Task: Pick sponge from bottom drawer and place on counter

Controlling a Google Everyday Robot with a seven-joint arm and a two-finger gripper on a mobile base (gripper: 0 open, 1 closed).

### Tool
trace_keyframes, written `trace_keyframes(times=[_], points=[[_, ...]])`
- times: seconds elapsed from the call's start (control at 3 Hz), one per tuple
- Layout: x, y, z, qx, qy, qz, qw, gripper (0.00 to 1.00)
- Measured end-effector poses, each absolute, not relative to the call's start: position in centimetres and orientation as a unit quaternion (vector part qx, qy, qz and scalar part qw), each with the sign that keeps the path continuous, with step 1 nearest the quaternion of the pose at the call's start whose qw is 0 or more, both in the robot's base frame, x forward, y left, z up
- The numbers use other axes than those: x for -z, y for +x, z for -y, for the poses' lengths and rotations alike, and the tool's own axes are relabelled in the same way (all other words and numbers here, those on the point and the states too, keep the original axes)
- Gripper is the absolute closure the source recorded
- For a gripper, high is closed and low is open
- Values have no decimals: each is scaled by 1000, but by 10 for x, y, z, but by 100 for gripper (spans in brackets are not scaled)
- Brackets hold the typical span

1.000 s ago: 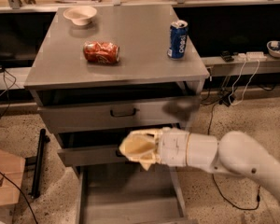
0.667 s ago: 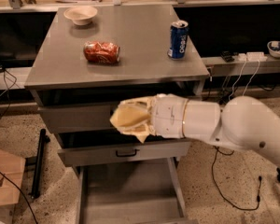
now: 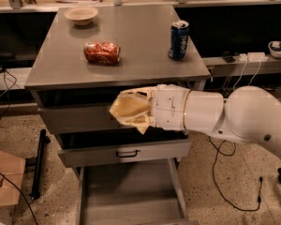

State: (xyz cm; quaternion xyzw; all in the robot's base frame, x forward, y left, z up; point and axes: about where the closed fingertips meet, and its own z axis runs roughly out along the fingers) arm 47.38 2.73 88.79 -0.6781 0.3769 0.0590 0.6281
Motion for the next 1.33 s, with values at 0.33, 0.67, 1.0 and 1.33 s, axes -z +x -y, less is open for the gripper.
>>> trace_keyframes(times=[0.33, 0.67, 1.0, 1.33], points=[[-898, 496, -35, -33, -694, -362, 621, 100], [-917, 541, -39, 11, -726, -332, 602, 100], [-936, 598, -39, 40, -745, -308, 591, 100], [-948, 668, -40, 52, -751, -299, 586, 96]])
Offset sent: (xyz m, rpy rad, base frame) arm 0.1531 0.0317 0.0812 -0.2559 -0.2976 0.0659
